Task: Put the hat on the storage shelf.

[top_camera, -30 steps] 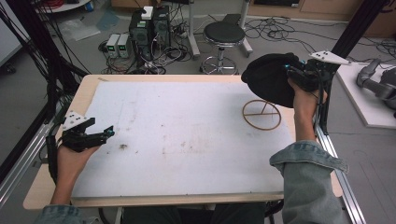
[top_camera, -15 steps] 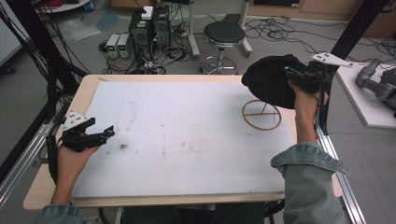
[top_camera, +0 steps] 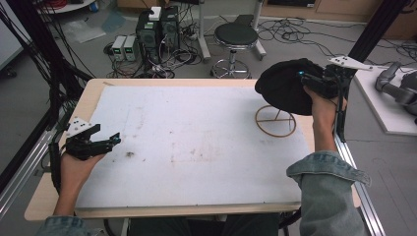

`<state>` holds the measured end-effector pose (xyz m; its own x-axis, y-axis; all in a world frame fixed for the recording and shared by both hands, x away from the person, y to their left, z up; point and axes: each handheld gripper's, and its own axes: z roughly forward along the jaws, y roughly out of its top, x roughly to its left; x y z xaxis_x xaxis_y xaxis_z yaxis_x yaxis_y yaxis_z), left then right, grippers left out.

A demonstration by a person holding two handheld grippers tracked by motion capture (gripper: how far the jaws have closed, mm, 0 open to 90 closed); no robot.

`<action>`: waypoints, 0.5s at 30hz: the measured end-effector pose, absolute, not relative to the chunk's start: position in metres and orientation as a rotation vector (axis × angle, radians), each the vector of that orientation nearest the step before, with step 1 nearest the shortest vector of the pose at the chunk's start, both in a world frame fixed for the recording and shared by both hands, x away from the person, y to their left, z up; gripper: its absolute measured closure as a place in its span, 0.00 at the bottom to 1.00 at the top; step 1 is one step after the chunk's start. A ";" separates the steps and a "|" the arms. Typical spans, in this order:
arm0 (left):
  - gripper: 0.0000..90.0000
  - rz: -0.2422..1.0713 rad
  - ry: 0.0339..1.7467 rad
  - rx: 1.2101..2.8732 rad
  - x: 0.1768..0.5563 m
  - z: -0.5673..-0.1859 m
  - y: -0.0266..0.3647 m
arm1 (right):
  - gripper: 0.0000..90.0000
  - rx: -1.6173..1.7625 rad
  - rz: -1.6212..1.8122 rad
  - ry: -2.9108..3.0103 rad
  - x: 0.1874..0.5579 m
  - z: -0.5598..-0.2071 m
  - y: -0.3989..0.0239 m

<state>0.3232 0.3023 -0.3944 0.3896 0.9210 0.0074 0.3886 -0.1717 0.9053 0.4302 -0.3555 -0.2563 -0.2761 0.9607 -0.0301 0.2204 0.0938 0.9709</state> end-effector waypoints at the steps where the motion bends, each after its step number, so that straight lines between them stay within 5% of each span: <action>1: 0.23 0.742 1.151 1.746 0.323 -0.394 0.302 | 0.48 1.186 1.238 1.618 0.430 -0.256 -0.356; 15: 0.23 0.739 1.152 1.747 0.324 -0.395 0.302 | 0.34 1.200 1.307 1.638 0.431 -0.258 -0.361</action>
<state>0.3235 0.3022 -0.3947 0.3903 0.9207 0.0065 0.3898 -0.1716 0.9048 0.4307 -0.3608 -0.2583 -0.3155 0.9487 0.0187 0.2290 0.0570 0.9718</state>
